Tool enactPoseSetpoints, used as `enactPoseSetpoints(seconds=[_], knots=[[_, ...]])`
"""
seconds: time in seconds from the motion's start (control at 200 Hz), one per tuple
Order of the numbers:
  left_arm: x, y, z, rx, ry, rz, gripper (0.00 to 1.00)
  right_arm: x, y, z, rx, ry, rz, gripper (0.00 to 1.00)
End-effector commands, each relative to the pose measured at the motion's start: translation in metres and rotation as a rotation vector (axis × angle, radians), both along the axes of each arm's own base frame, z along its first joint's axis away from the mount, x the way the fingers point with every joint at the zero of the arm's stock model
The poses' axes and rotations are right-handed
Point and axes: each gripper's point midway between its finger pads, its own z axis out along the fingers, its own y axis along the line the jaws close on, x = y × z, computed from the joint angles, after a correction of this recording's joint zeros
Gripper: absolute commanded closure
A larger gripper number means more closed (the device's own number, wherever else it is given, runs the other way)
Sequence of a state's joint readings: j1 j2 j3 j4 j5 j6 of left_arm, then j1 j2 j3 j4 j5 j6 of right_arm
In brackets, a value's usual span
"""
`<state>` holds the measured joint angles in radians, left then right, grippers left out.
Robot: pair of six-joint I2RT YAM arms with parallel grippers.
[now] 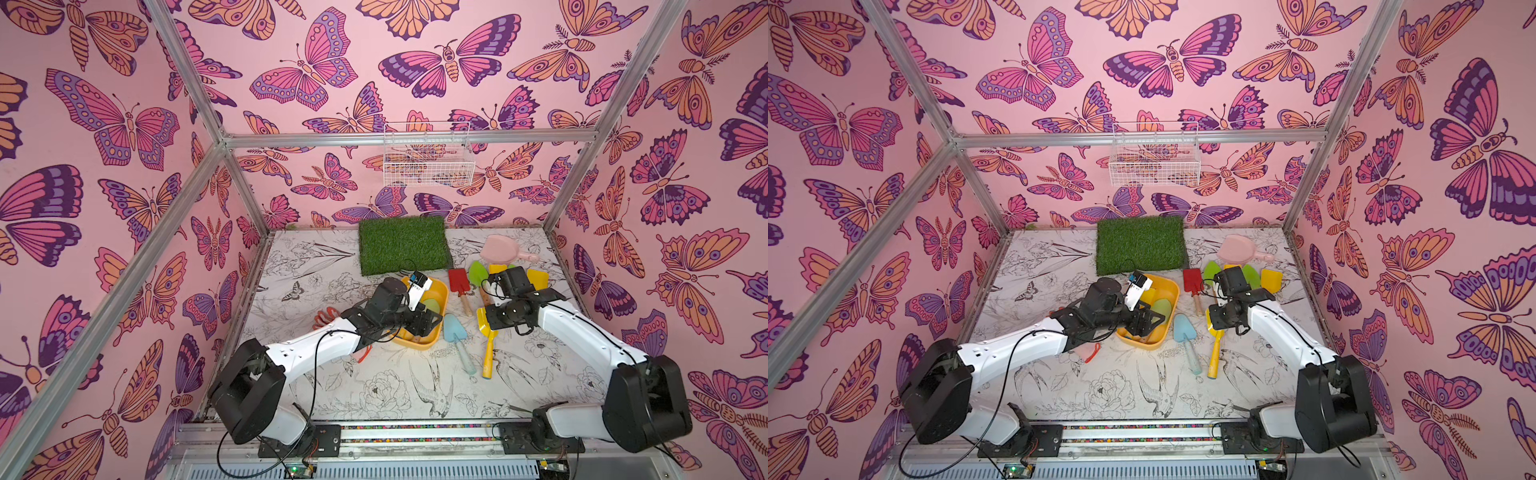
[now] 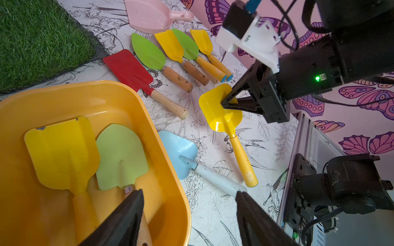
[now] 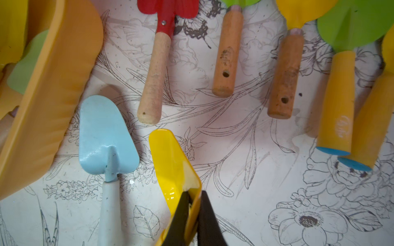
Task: Take the shovel out of the storage box
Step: Place the shovel at the center of the board.
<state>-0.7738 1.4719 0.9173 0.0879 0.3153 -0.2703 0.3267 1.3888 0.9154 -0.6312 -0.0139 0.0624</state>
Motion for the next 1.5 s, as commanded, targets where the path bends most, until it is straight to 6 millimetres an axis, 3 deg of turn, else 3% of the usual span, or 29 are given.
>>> enactPoseSetpoints(seconds=[0.0, 0.345, 0.491, 0.516, 0.681, 0.891, 0.921, 1.157, 1.492], knots=[[-0.001, 0.006, -0.013, 0.025, 0.019, -0.001, 0.26, 0.010, 0.011, 0.001, 0.049, 0.002, 0.027, 1.00], [0.002, 0.009, -0.016, 0.024, 0.032, 0.007, 0.27, 0.014, 0.007, -0.023, 0.002, 0.076, 0.010, 0.93], [0.003, 0.009, -0.017, 0.023, 0.036, 0.007, 0.27, 0.016, 0.002, -0.027, -0.031, 0.094, -0.008, 0.87], [0.003, 0.009, -0.017, 0.024, 0.037, 0.008, 0.27, 0.015, 0.000, -0.037, -0.044, 0.124, -0.009, 0.86], [0.004, 0.009, -0.017, 0.022, 0.042, 0.010, 0.27, 0.018, -0.001, -0.036, -0.052, 0.112, -0.022, 0.75], [0.007, 0.011, -0.017, 0.028, 0.039, 0.024, 0.27, 0.021, -0.003, -0.028, -0.053, 0.091, -0.044, 0.68], [0.007, 0.012, -0.016, 0.029, 0.037, 0.029, 0.27, 0.022, -0.003, -0.016, -0.042, 0.056, -0.047, 0.67], [0.018, 0.027, -0.019, 0.074, 0.036, 0.119, 0.27, 0.022, 0.000, 0.021, 0.035, -0.062, -0.092, 0.66], [0.027, 0.041, -0.035, 0.137, 0.088, 0.202, 0.27, 0.012, 0.013, 0.050, 0.202, -0.133, -0.147, 0.63]])
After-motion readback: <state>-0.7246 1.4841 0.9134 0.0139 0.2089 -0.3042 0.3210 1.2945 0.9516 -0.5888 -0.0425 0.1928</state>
